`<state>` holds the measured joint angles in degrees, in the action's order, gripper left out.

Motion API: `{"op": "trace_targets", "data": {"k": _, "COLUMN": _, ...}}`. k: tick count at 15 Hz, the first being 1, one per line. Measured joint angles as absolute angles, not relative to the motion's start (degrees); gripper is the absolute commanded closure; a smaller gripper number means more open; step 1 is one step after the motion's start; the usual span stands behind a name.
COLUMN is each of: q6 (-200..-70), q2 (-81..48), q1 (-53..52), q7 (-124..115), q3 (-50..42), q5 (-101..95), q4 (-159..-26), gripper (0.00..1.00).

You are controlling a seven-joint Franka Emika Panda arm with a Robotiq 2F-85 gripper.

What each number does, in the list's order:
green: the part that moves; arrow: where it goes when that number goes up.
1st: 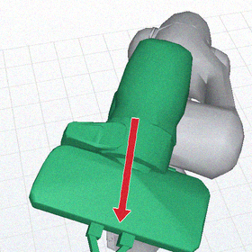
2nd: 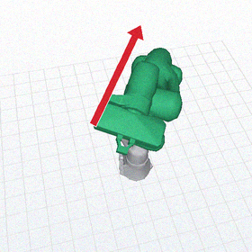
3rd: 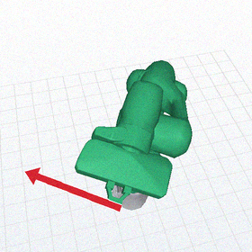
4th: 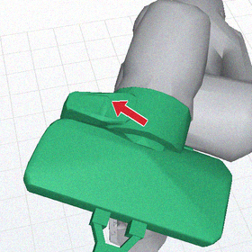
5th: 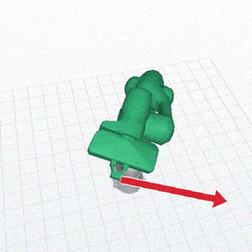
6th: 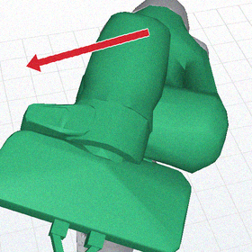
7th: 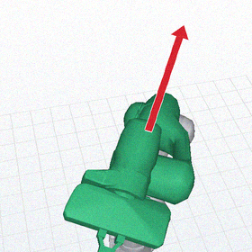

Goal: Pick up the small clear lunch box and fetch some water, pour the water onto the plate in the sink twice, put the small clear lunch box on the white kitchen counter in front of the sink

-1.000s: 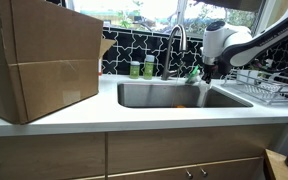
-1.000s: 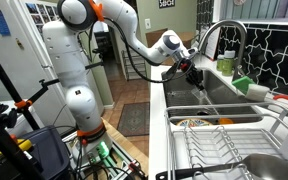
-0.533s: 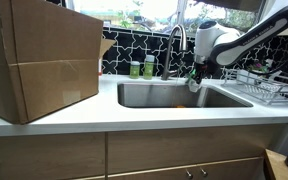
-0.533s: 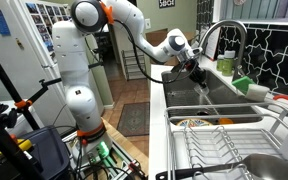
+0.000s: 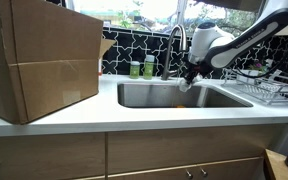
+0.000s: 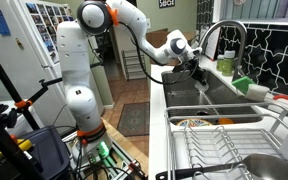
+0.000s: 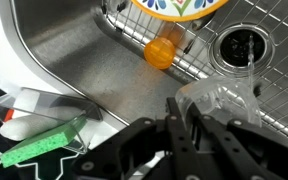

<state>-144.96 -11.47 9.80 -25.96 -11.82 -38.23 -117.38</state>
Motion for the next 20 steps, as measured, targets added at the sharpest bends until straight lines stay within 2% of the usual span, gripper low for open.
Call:
{"op": "trace_targets", "data": {"k": 8, "q6": -149.5, "q2": -12.5, "q1": 9.7, "q7": -26.0, "q3": -12.4, "q5": -35.9, "q4": -117.1, "gripper": 0.97}}
{"op": "trace_targets", "data": {"k": 20, "q6": -149.7, "q2": -12.7, "q1": 9.1, "q7": -25.4, "q3": -12.8, "q5": -33.2, "q4": -117.1, "gripper": 0.97}}
